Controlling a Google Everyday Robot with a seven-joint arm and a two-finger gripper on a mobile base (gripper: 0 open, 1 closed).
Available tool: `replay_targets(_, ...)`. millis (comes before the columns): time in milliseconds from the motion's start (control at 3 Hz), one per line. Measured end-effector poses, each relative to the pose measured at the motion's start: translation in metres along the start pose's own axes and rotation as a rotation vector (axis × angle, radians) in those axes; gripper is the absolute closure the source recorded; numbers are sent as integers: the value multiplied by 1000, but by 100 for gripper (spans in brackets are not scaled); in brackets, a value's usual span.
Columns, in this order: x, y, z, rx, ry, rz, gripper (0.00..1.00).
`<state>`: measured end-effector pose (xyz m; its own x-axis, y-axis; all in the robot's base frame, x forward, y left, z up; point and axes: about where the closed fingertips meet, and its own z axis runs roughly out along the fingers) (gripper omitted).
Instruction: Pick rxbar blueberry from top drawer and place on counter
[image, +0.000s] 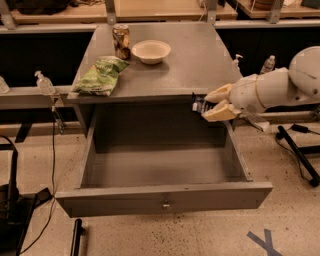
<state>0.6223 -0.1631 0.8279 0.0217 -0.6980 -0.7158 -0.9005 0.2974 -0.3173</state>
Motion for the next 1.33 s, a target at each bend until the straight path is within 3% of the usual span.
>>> replay_targets(333,-13,-9,-13,20,5,-28,100)
replay_targets(667,-20,-54,-10,63,45,-30,100)
replay_targets(1333,-15,-113,16,113,117,27,100)
